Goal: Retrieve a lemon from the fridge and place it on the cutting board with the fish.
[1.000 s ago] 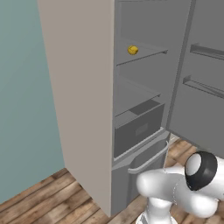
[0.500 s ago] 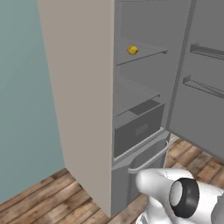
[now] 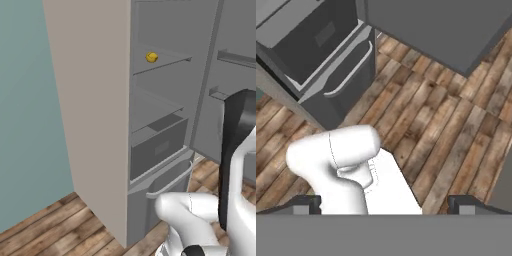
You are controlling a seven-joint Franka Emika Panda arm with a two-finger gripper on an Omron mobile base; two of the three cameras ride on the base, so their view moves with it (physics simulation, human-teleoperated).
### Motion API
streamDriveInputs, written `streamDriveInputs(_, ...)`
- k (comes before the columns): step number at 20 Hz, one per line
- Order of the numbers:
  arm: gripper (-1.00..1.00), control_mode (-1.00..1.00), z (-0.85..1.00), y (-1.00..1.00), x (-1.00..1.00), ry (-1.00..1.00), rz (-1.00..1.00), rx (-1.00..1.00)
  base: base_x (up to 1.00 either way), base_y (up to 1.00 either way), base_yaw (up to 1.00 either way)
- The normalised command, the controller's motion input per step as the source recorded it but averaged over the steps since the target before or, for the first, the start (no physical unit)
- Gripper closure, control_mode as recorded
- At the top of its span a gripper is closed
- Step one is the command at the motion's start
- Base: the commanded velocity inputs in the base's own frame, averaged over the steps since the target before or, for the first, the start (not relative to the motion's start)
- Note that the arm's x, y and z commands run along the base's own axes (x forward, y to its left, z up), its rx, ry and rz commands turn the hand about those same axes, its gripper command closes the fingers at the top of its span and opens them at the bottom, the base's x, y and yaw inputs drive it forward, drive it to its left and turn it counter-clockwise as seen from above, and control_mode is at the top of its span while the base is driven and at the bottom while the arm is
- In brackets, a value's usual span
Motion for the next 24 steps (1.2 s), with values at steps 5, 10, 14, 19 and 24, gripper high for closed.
streamDriveInputs(5, -1.0, -1.0, 0.0, 0.25, 0.86, 0.04, 0.07, 0.06, 0.0, 0.0, 0.0)
streamDriveInputs(10, -1.0, -1.0, -0.12, 0.0, 0.55, 0.22, 0.16, 0.16, 0.0, 0.0, 0.0)
streamDriveInputs(14, -1.0, -1.0, -0.37, 0.0, 0.33, 0.2, 0.06, 0.04, 0.0, 0.0, 0.0)
streamDriveInputs(19, -1.0, -1.0, -0.62, 0.0, 0.0, -0.07, 0.0, 0.0, 0.0, 0.0, 0.0)
streamDriveInputs(24, -1.0, -1.0, -0.32, 0.0, 0.27, -0.07, 0.0, 0.0, 0.0, 0.0, 0.0)
